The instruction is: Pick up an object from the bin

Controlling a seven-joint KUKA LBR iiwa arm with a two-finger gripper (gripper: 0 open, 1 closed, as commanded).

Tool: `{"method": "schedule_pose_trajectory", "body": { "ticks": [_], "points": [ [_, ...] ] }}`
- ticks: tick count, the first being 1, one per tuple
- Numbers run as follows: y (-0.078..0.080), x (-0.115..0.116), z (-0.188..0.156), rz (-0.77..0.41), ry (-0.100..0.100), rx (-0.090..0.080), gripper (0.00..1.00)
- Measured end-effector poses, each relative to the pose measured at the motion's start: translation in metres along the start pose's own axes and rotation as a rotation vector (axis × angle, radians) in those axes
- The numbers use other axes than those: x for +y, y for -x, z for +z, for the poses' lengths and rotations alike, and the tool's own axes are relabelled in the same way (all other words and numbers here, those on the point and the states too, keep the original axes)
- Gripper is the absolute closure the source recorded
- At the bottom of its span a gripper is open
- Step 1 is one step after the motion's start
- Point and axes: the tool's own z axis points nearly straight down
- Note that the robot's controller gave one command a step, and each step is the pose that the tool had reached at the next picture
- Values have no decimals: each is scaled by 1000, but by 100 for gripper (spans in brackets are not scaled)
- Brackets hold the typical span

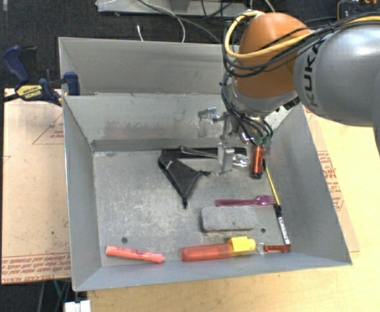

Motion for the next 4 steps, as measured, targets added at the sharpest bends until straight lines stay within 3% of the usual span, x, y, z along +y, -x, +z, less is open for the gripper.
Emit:
{"method": "schedule_pose_trajectory", "body": {
  "ticks": [1,2,3,4],
  "points": [
    [-32,-8,25,216,1,4,0],
    [-31,-15,21,116,0,-5,0],
    [-32,-8,58,355,1,2,0],
    [-33,-6,66,368,1,5,0]
  ]
}}
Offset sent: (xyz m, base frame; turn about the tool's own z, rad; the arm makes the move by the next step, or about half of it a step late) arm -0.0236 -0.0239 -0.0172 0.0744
